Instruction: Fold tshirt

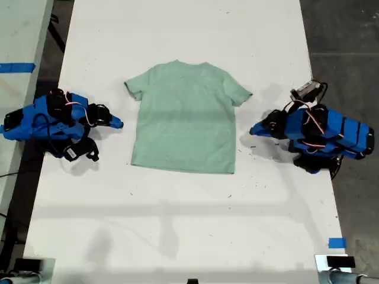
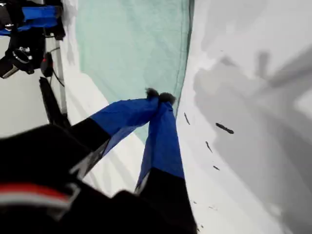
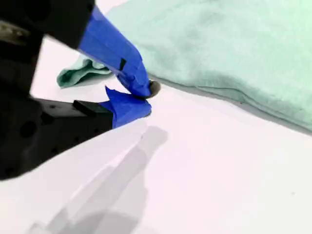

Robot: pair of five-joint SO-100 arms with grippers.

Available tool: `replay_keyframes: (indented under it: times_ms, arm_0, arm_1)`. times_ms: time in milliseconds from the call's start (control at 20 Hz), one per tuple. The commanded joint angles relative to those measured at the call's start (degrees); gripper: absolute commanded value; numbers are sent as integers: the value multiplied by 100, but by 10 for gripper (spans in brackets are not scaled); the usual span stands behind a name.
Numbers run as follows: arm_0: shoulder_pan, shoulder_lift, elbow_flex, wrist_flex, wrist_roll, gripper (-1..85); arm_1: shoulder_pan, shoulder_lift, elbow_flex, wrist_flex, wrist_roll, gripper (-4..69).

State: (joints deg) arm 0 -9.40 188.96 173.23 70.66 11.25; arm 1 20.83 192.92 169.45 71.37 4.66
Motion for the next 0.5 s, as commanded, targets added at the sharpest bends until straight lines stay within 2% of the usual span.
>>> replay_keyframes:
  times_ms: [0, 200, 450]
  arm_0:
    - [-202, -923, -817, -281, -62, 0]
    - [-457, -2206, -1907, -255, 70, 0]
    - [-1134, -3428, -3647, 659, 580, 0]
  arm_1:
    - [62, -615, -888, -88, -246, -9]
    - [369, -2733, -2373, -149, -896, -9]
    - [1063, -4333, -3955, 229, -1881, -9]
